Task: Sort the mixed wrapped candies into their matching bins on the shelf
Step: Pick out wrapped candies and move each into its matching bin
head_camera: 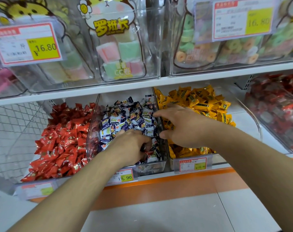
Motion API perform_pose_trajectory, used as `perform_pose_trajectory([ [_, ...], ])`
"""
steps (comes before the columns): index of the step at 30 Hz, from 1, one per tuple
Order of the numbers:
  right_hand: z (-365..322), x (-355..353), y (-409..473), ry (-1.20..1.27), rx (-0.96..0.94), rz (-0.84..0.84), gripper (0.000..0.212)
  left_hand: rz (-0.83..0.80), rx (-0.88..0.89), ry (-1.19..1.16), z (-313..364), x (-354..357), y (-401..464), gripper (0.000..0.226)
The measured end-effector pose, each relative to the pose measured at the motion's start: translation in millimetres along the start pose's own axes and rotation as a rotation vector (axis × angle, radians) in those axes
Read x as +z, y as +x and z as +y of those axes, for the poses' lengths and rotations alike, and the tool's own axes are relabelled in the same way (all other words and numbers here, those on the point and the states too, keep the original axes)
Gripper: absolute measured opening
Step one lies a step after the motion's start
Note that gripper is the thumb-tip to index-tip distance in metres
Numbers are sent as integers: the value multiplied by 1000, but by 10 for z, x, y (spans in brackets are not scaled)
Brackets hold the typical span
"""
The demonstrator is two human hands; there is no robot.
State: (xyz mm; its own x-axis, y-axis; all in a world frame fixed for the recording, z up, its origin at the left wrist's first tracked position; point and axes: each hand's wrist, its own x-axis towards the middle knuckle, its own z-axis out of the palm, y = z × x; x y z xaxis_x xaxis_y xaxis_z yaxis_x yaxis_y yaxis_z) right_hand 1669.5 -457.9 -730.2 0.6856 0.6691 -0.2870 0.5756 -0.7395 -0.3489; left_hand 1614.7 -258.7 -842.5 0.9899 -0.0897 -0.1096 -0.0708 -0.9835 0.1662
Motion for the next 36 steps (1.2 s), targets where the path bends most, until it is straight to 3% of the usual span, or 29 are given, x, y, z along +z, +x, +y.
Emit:
perform_pose_trajectory([
  [6,5,0,4,0,-1,-3,65,-79,2,53,27,-35,12,39],
  [14,9,7,-3,1,-4,6,66,88,-25,26,42,37,17,17],
  [22,3,3,0,2,-3,4,65,197,-47,-116,41,31,-6,12],
  [29,-1,6,13,-18,-3,8,66,405,-189,-600,40,-226,-104,14],
  [36,-6,4,-13,-7,-5,3,66,440,-356,-977,35,-407,-326,6],
])
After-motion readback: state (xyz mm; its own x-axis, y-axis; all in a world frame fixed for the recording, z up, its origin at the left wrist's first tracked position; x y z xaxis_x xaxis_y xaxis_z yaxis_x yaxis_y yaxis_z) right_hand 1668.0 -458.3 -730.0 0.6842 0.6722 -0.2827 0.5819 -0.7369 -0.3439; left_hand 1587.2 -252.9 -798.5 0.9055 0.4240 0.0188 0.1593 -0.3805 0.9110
